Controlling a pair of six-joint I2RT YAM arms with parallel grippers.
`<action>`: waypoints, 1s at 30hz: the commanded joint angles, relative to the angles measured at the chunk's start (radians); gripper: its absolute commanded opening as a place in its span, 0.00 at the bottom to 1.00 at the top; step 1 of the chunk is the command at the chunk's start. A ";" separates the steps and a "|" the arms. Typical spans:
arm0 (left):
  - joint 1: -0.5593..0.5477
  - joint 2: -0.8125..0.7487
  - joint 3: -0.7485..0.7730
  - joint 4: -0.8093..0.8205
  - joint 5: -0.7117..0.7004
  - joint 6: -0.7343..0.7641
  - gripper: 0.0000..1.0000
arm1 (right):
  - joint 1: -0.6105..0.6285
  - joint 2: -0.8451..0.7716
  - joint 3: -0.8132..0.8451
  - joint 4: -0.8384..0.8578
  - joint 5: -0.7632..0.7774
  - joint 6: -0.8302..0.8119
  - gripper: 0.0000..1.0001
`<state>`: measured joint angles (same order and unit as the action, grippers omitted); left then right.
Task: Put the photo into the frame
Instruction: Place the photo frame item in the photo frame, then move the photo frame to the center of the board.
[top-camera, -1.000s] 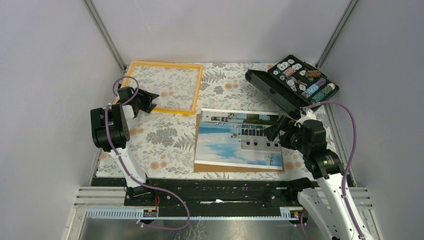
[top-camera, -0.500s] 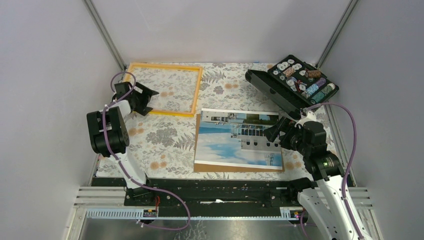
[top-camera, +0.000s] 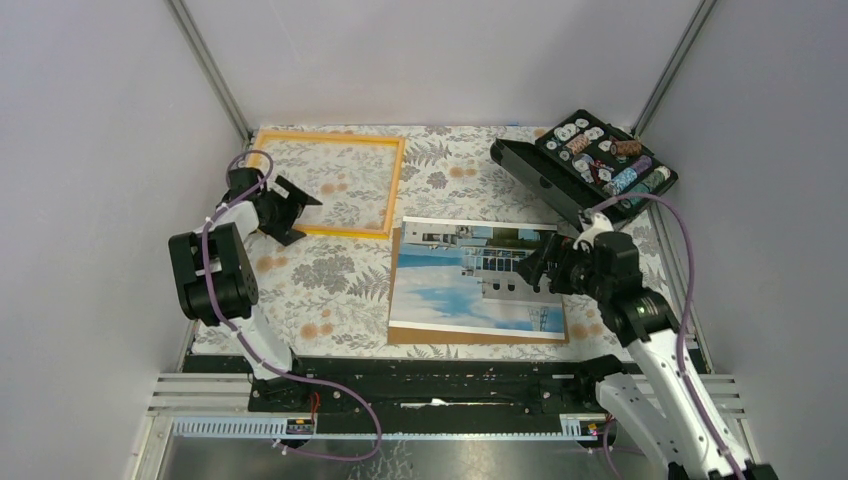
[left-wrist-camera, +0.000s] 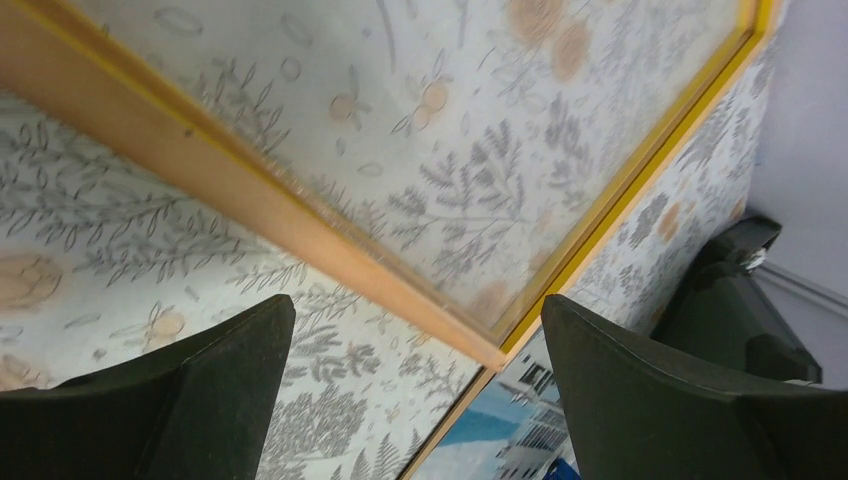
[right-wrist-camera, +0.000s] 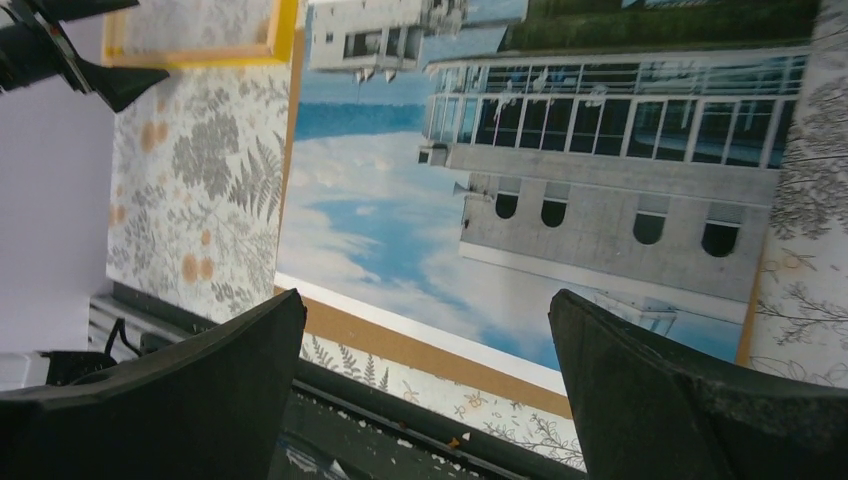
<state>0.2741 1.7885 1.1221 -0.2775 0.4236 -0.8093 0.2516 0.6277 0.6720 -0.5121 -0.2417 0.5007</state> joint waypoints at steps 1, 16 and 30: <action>0.004 -0.081 -0.027 -0.082 0.019 0.070 0.99 | 0.057 0.138 0.066 0.060 -0.080 -0.062 1.00; -0.270 -0.491 -0.040 -0.115 -0.186 0.279 0.99 | 0.482 0.831 0.396 0.326 0.323 0.310 0.87; -0.677 -0.739 -0.033 -0.217 -0.646 0.370 0.99 | 0.511 1.539 1.032 0.333 0.433 0.493 0.79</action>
<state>-0.3252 1.1019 1.0534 -0.4427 0.0460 -0.4950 0.7528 2.0785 1.5745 -0.1795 0.1246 0.9325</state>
